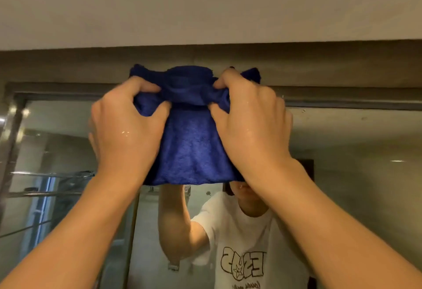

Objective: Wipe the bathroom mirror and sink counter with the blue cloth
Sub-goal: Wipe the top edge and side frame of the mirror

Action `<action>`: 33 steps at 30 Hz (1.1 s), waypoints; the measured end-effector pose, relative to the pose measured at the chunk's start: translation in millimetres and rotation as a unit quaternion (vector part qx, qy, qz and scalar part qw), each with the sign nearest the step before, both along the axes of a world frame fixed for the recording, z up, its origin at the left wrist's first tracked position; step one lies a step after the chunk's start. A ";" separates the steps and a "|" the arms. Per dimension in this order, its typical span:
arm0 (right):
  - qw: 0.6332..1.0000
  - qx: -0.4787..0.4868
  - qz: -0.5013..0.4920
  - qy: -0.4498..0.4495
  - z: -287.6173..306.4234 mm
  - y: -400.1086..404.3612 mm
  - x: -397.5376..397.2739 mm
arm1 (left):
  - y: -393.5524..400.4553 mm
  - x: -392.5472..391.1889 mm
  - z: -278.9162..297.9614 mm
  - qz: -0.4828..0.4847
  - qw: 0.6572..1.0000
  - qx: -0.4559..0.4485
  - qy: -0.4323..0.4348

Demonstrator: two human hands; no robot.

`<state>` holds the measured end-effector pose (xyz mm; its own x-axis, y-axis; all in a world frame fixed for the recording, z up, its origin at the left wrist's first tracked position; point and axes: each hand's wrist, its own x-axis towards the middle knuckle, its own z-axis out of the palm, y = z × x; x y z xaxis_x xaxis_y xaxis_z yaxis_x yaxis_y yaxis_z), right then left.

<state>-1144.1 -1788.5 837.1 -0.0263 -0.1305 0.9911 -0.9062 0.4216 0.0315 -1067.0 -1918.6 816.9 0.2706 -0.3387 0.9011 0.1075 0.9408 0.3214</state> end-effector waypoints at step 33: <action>0.996 0.048 -0.076 0.027 5.4 47.7 -21.9 | 43.9 -16.3 -4.2 0.114 0.990 -0.019 -0.084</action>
